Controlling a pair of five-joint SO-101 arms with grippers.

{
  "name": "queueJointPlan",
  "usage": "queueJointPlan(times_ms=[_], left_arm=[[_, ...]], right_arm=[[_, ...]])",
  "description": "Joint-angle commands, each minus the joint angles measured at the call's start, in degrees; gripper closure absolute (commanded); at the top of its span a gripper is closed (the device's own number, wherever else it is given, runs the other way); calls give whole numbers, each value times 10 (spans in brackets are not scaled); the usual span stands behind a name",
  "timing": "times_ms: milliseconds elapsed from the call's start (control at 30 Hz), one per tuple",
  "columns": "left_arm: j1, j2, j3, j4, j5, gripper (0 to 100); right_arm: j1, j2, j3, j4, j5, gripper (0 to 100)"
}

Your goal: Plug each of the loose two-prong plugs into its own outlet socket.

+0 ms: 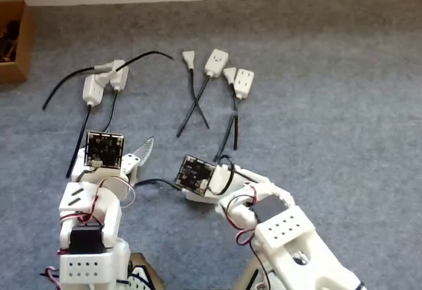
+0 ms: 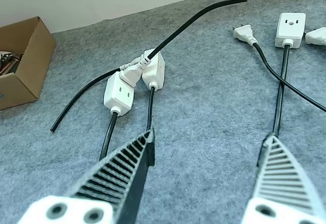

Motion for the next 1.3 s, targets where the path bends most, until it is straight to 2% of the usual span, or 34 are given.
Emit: queueJointPlan(times_ms=[0,233,400,567,933,1067,1267], left_arm=[[-2,-1,-2,-11,-3,691],[-2,-1,-1,-11,-3,691],[-2,-1,-1,-11,-3,691],[-2,-1,-1,-11,-3,691],[-2,-1,-1,-12,-3,691],[-2,-1,-1,-12,-3,691],[-2,-1,-1,-12,-3,691]], right_arm=[[7,8,7,18,-23,990],[7,7,-125,163,-34,988],[-6,7,-185,194,-71,988],[-43,7,-229,242,-72,988],[-44,7,-329,371,-69,988],[-41,8,-336,365,-79,978],[-42,15,-300,216,-236,799]])
